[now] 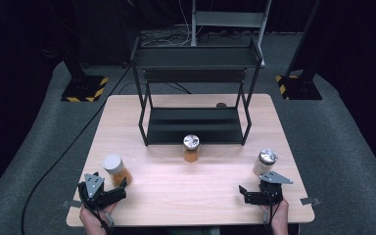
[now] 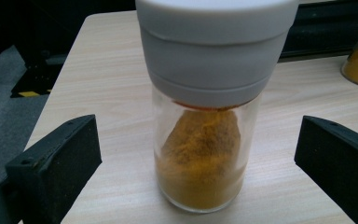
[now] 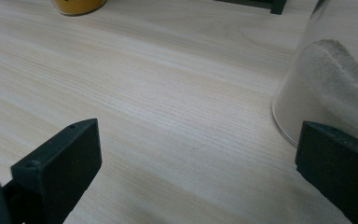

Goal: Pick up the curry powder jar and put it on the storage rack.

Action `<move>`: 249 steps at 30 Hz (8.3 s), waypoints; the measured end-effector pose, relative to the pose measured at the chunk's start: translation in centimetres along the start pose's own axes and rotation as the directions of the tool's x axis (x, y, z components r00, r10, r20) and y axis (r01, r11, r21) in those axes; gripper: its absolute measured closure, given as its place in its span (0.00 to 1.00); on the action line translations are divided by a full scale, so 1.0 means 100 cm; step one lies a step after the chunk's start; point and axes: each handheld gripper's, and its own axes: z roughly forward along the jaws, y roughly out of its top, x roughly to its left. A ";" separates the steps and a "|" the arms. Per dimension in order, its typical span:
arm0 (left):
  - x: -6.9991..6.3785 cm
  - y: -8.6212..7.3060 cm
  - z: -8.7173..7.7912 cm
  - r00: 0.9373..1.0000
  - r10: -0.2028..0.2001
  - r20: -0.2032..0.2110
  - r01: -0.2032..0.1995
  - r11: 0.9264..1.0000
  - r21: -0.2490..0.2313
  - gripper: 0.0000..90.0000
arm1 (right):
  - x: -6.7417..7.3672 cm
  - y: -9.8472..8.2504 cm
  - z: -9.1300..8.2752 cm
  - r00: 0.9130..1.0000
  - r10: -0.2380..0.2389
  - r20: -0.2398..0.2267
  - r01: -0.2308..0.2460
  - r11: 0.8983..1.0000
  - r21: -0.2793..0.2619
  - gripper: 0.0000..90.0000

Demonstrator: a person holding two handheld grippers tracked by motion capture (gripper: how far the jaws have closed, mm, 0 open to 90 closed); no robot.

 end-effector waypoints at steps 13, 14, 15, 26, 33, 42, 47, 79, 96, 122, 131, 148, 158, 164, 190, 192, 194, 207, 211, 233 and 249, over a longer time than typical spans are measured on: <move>0.003 0.010 0.006 1.000 -0.025 -0.009 0.025 0.999 -0.032 0.00 | 0.000 0.000 -0.001 1.000 -0.001 -0.009 0.001 1.000 -0.010 0.00; 0.003 0.010 0.006 1.000 -0.025 -0.009 0.025 0.999 -0.032 0.00 | 0.000 0.000 -0.001 1.000 -0.001 -0.010 0.001 1.000 -0.009 0.00; 0.003 0.012 0.008 1.000 -0.020 -0.004 0.020 0.999 -0.029 0.00 | 0.000 0.000 -0.001 1.000 -0.001 -0.010 0.001 1.000 -0.009 0.00; 0.000 0.026 0.020 1.000 -0.008 0.015 0.009 0.999 -0.050 0.00 | 0.000 0.000 -0.001 1.000 -0.004 -0.013 0.004 1.000 -0.008 0.00; 0.003 0.027 0.021 0.999 -0.023 0.045 0.026 0.997 -0.068 0.01 | 0.000 0.000 -0.001 1.000 -0.002 -0.014 0.002 1.000 -0.008 0.00; 0.004 0.019 0.020 0.998 -0.016 0.069 0.024 0.993 -0.117 0.37 | -0.001 0.000 -0.001 1.000 -0.003 -0.018 0.003 1.000 -0.006 0.00; 0.004 0.016 0.020 0.998 -0.018 0.065 0.027 0.990 -0.140 0.37 | -0.001 0.000 0.000 1.000 -0.004 -0.018 0.004 1.000 -0.005 0.00; 0.006 0.019 0.018 0.996 0.004 0.088 0.009 0.988 -0.152 0.38 | 0.001 -0.001 -0.001 0.999 -0.033 -0.039 0.032 0.999 -0.011 0.00; 0.002 0.028 0.013 0.992 0.035 0.121 -0.017 0.990 -0.143 0.38 | 0.001 0.000 0.001 0.998 -0.031 -0.054 0.031 1.000 0.005 0.00; -0.010 0.037 0.014 0.987 0.071 0.143 -0.051 0.989 -0.141 0.38 | 0.001 0.000 0.001 0.998 -0.035 -0.055 0.036 0.999 0.009 0.00; -0.013 0.040 0.016 0.986 0.078 0.149 -0.057 0.988 -0.142 0.38 | 0.001 0.000 0.001 0.998 -0.037 -0.057 0.038 0.999 0.010 0.00; -0.020 0.045 0.019 0.981 0.104 0.164 -0.080 0.986 -0.146 0.38 | 0.001 0.000 0.001 0.998 -0.037 -0.058 0.037 0.999 0.012 0.00; -0.024 0.049 0.022 0.978 0.112 0.178 -0.087 0.985 -0.146 0.38 | 0.001 0.000 0.002 0.998 -0.037 -0.059 0.038 0.999 0.015 0.00; -0.027 0.051 0.024 0.976 0.119 0.183 -0.093 0.985 -0.145 0.38 | 0.001 0.001 0.002 0.998 -0.036 -0.060 0.037 0.999 0.016 0.00; -0.037 0.065 0.028 0.969 0.143 0.201 -0.110 0.980 -0.166 0.38 | 0.000 0.001 0.002 0.997 -0.036 -0.062 0.037 0.999 0.018 0.00; -0.038 0.067 0.028 0.968 0.146 0.203 -0.113 0.980 -0.167 0.38 | 0.000 0.001 0.002 0.997 -0.035 -0.062 0.036 0.999 0.017 0.00; -0.038 0.068 0.029 0.968 0.148 0.204 -0.114 0.979 -0.168 0.38 | 0.000 0.001 0.002 0.997 -0.036 -0.061 0.037 0.999 0.017 0.00; -0.044 0.074 0.033 0.964 0.154 0.215 -0.118 0.978 -0.174 0.38 | 0.000 0.001 0.002 0.998 -0.035 -0.061 0.036 0.999 0.016 0.00; -0.045 0.076 0.033 0.964 0.156 0.217 -0.118 0.977 -0.176 0.38 | 0.000 0.001 0.002 0.998 -0.035 -0.061 0.036 0.999 0.017 0.00; -0.050 0.082 0.042 0.960 0.167 0.225 -0.130 0.977 -0.169 0.38 | 0.000 0.001 0.002 0.998 -0.034 -0.058 0.035 0.999 0.017 0.00; -0.056 0.087 0.049 0.955 0.182 0.233 -0.146 0.976 -0.164 0.38 | 0.000 0.001 0.002 0.998 -0.035 -0.058 0.036 0.999 0.018 0.00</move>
